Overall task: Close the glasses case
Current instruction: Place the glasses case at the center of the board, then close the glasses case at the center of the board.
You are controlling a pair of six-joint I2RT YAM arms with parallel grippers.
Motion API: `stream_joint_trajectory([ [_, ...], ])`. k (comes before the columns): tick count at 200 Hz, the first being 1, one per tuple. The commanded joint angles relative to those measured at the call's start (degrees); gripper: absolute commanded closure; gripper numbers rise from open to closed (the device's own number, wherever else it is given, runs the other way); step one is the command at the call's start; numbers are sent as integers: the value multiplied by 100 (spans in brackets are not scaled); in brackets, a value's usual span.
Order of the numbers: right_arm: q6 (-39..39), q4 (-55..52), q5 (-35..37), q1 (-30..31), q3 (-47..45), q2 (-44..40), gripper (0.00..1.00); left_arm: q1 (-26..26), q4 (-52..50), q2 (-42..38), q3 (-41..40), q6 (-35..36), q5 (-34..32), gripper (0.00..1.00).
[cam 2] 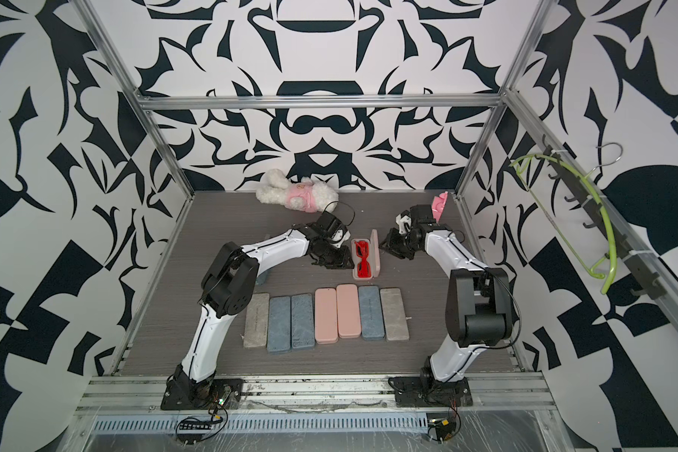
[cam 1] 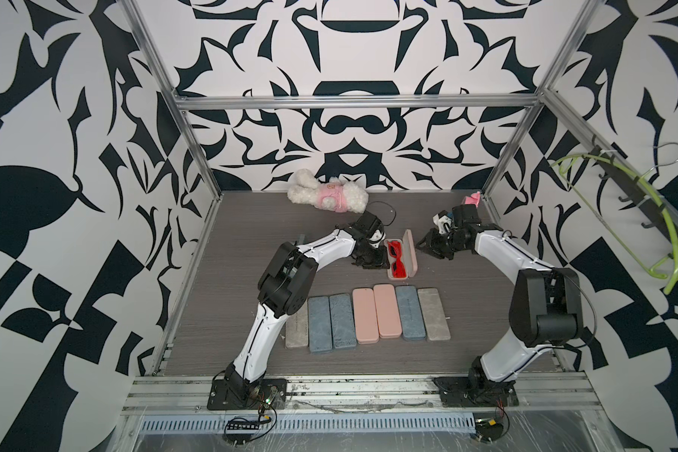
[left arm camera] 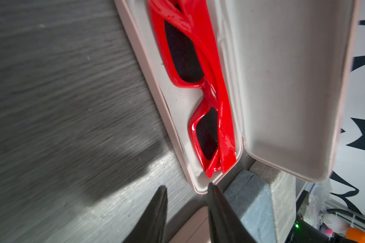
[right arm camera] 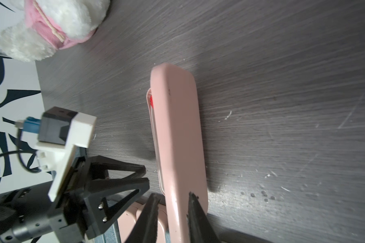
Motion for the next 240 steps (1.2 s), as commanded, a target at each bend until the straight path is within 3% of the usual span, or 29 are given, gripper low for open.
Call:
stream_joint_trajectory([
  [1, -153, 338, -239, -53, -58, -87, 73, -17, -141, 168, 151, 72, 22, 66],
  [83, -73, 1056, -440, -60, -601, -24, 78, -44, -163, 247, 161, 63, 26, 73],
  [240, 54, 1009, -569, -60, -586, 109, 85, -85, -185, 317, 205, 63, 120, 80],
])
